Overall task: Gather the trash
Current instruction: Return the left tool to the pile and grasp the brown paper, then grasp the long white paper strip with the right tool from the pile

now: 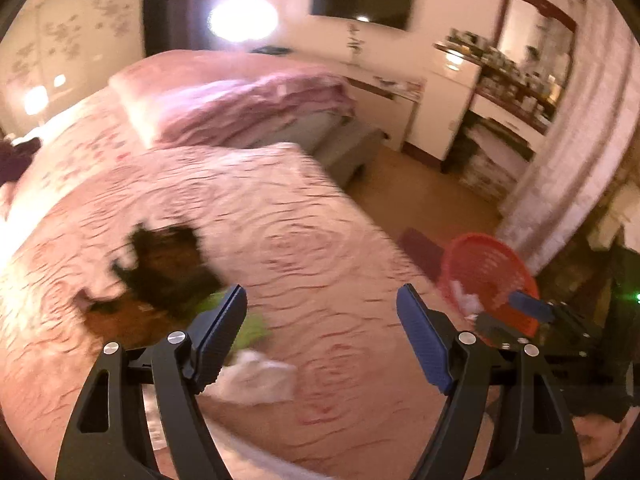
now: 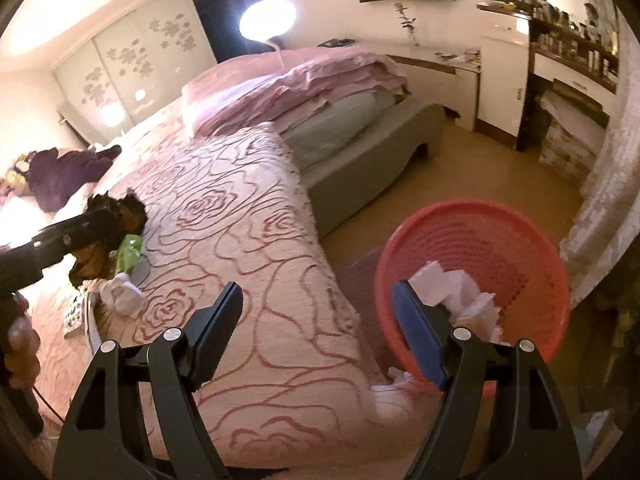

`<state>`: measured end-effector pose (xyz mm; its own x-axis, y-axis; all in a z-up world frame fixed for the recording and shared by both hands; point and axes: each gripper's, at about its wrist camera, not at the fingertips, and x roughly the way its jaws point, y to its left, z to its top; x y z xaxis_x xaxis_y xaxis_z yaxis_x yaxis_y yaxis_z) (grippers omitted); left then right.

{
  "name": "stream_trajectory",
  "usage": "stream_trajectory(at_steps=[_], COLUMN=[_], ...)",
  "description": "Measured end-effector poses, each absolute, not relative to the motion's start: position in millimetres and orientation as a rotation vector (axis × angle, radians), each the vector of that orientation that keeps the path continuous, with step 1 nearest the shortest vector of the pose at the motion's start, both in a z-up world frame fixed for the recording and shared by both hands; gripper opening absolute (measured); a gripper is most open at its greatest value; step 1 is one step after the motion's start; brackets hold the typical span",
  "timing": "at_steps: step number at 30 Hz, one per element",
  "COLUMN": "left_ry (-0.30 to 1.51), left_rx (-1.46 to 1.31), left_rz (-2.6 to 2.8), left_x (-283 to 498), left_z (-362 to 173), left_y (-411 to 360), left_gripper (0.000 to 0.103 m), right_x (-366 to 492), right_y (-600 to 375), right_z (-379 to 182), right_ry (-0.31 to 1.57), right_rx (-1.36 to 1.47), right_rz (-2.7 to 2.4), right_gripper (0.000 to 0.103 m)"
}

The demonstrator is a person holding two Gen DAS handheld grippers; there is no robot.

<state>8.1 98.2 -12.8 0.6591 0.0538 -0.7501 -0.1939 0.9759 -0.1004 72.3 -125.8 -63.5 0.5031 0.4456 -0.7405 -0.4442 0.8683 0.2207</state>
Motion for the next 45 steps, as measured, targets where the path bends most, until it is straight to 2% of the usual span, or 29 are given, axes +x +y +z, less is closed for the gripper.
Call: stream_trajectory(at_steps=[12,23,24,25,31,33,45], left_ry=[0.849,0.948,0.948,0.949,0.924,0.914,0.752], left_rx=[-0.268,-0.320,-0.329,-0.335,-0.333,-0.337,-0.381], left_rz=[0.351,0.378,0.377,0.377,0.363,0.362,0.394], left_x=[-37,-16,-16,-15,-20,-23,-53], left_z=[-21,-58,-60,-62,-62,-59,-8], left_y=[196,228,231,232,234,235,248], left_gripper=[0.077,0.077,0.076,0.070,0.060,0.052,0.052], right_x=[69,70,71,73,74,71,37], right_y=[-105,-96,-96,-96,-91,-86,-34], right_z=[-62,-60,-60,-60,-63,-63,-51], right_ry=[0.910,0.917,0.919,0.920,0.933,0.934,0.883], right_rx=[-0.022,-0.042,-0.043,-0.044,-0.058,-0.066,-0.159], right_rz=[0.584,0.586,0.583,0.580,0.586,0.602,0.806], right_gripper=[0.075,0.075,0.075,0.075,0.075,0.075,0.075])
